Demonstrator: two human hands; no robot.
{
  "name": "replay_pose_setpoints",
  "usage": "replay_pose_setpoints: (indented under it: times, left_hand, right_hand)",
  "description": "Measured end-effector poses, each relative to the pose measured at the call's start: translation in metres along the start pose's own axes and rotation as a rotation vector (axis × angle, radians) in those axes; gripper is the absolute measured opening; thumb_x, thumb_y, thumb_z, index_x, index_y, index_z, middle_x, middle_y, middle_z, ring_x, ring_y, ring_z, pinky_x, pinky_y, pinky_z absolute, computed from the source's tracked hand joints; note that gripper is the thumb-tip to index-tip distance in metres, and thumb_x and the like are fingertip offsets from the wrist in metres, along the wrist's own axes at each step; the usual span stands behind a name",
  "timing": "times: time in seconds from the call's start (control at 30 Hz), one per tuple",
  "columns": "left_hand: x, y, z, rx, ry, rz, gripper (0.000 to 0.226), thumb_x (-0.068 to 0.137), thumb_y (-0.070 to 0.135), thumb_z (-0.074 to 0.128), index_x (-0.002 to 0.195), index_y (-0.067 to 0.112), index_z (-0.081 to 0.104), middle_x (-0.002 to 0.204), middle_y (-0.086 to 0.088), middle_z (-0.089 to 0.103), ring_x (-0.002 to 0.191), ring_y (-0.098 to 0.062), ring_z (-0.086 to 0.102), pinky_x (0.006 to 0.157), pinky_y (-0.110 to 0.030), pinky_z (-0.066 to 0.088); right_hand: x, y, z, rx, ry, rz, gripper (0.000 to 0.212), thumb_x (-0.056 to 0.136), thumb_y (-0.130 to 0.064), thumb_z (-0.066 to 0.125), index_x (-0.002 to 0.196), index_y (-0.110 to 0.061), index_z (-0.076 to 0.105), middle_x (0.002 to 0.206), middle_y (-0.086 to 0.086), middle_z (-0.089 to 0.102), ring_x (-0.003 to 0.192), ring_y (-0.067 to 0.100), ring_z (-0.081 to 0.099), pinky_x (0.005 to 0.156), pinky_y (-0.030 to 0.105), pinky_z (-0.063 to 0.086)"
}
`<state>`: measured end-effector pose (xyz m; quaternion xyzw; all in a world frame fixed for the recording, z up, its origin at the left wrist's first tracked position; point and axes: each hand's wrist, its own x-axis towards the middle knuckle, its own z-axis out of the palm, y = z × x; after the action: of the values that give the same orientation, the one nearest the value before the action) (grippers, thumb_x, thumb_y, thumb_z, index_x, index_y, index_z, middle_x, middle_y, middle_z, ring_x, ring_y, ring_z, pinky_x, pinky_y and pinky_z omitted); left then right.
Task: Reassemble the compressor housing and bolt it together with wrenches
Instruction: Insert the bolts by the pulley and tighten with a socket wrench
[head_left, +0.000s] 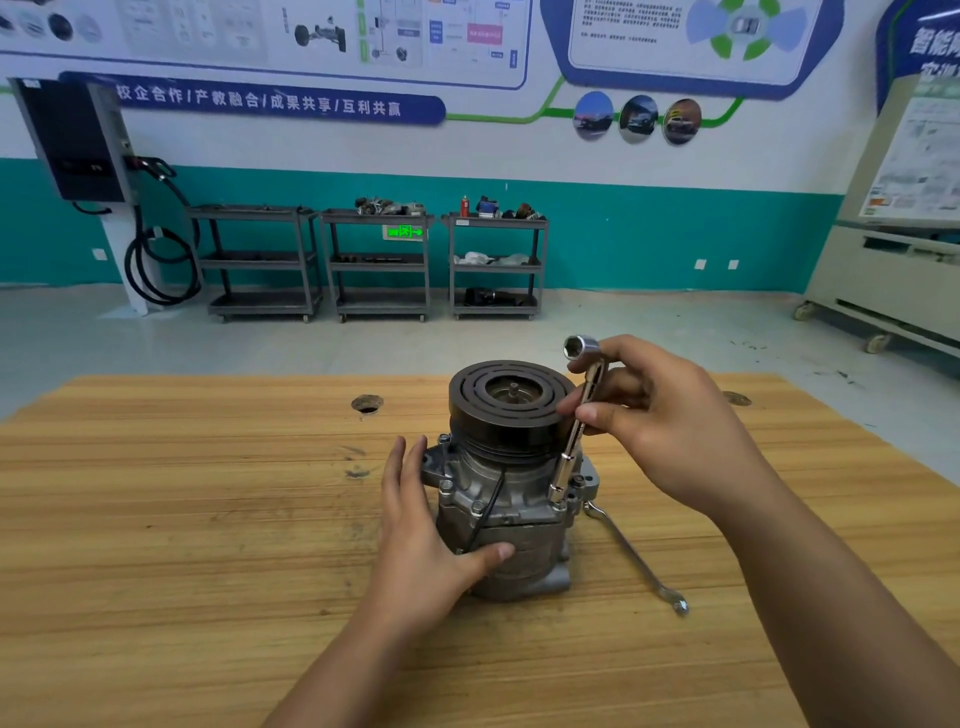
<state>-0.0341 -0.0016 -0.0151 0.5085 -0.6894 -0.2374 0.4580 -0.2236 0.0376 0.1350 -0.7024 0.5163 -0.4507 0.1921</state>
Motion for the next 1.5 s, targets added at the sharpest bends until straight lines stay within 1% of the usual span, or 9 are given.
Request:
replay_pose_setpoints:
  times: [0.23, 0.33, 0.57, 0.7, 0.87, 1.1, 1.27, 1.4, 1.5]
  left_hand:
    - [0.001, -0.004, 0.000, -0.014, -0.026, -0.004, 0.129, 0.055, 0.054, 0.082, 0.141, 0.050, -0.013, 0.142, 0.040, -0.005, 0.131, 0.006, 0.007, 0.109, -0.027, 0.016]
    - [0.001, -0.005, 0.001, -0.033, -0.017, 0.006, 0.127, 0.054, 0.054, 0.082, 0.140, 0.053, -0.011, 0.143, 0.039, -0.003, 0.127, 0.011, 0.009, 0.107, -0.023, 0.017]
    - [0.000, -0.006, 0.001, -0.050, -0.001, -0.027, 0.129, 0.053, 0.050, 0.086, 0.143, 0.050, -0.006, 0.142, 0.040, 0.003, 0.141, -0.011, 0.020, 0.114, -0.041, 0.028]
    - [0.000, -0.008, 0.002, -0.061, 0.011, -0.021, 0.129, 0.052, 0.049, 0.087, 0.143, 0.049, -0.004, 0.140, 0.040, 0.005, 0.140, -0.011, 0.023, 0.112, -0.036, 0.029]
    - [0.001, -0.007, 0.001, -0.066, 0.017, -0.037, 0.129, 0.050, 0.049, 0.087, 0.143, 0.050, -0.002, 0.140, 0.040, 0.008, 0.139, -0.011, 0.025, 0.112, -0.042, 0.031]
    - [0.000, -0.006, 0.000, -0.059, 0.024, -0.040, 0.129, 0.047, 0.054, 0.086, 0.142, 0.051, -0.002, 0.142, 0.037, 0.009, 0.138, -0.012, 0.027, 0.112, -0.043, 0.032]
    - [0.000, -0.004, 0.001, -0.045, 0.042, -0.033, 0.128, 0.047, 0.052, 0.087, 0.143, 0.049, 0.002, 0.146, 0.031, 0.012, 0.138, -0.011, 0.025, 0.113, -0.041, 0.030]
    - [0.001, -0.002, 0.001, -0.015, 0.064, -0.024, 0.126, 0.047, 0.051, 0.087, 0.145, 0.044, 0.007, 0.148, 0.026, 0.014, 0.137, -0.005, 0.019, 0.113, -0.034, 0.025]
    - [0.000, -0.001, 0.002, 0.006, 0.086, -0.020, 0.124, 0.048, 0.049, 0.088, 0.145, 0.040, 0.011, 0.147, 0.021, 0.017, 0.135, -0.003, 0.019, 0.112, -0.031, 0.022]
  right_hand:
    - [0.002, -0.003, -0.003, -0.040, -0.039, -0.015, 0.036, 0.086, -0.001, 0.062, 0.088, -0.036, 0.054, 0.079, -0.011, 0.073, 0.082, -0.001, 0.065, 0.086, 0.039, 0.052]
    - [0.003, -0.004, -0.004, -0.056, -0.061, -0.018, 0.033, 0.087, -0.003, 0.061, 0.089, -0.036, 0.055, 0.081, -0.015, 0.072, 0.087, -0.002, 0.064, 0.090, 0.037, 0.050]
    - [0.002, -0.007, -0.007, -0.048, -0.109, -0.021, 0.031, 0.089, -0.001, 0.057, 0.092, -0.031, 0.056, 0.082, -0.010, 0.072, 0.091, -0.002, 0.064, 0.093, 0.036, 0.049]
    - [0.002, -0.008, -0.008, -0.058, -0.118, -0.030, 0.032, 0.090, -0.001, 0.056, 0.092, -0.034, 0.056, 0.081, -0.013, 0.072, 0.092, -0.005, 0.063, 0.093, 0.030, 0.048]
    - [0.002, -0.008, -0.006, -0.064, -0.135, -0.036, 0.033, 0.091, -0.001, 0.054, 0.092, -0.033, 0.056, 0.083, -0.012, 0.071, 0.092, -0.005, 0.063, 0.094, 0.029, 0.048]
    - [0.002, -0.007, -0.007, -0.079, -0.147, -0.040, 0.031, 0.090, 0.000, 0.055, 0.088, -0.031, 0.056, 0.084, -0.010, 0.072, 0.090, -0.002, 0.064, 0.091, 0.035, 0.049]
    - [0.004, -0.005, -0.002, -0.083, -0.059, -0.016, 0.029, 0.084, -0.005, 0.066, 0.081, -0.032, 0.056, 0.084, -0.006, 0.071, 0.088, 0.009, 0.066, 0.085, 0.033, 0.051]
    - [0.002, -0.003, 0.004, -0.062, 0.022, 0.000, 0.030, 0.083, -0.004, 0.067, 0.076, -0.031, 0.056, 0.078, -0.008, 0.071, 0.081, 0.005, 0.066, 0.075, 0.022, 0.050]
    - [0.001, -0.001, 0.005, -0.043, 0.070, 0.009, 0.029, 0.082, -0.005, 0.068, 0.076, -0.031, 0.057, 0.077, -0.008, 0.071, 0.080, 0.008, 0.067, 0.077, 0.026, 0.050]
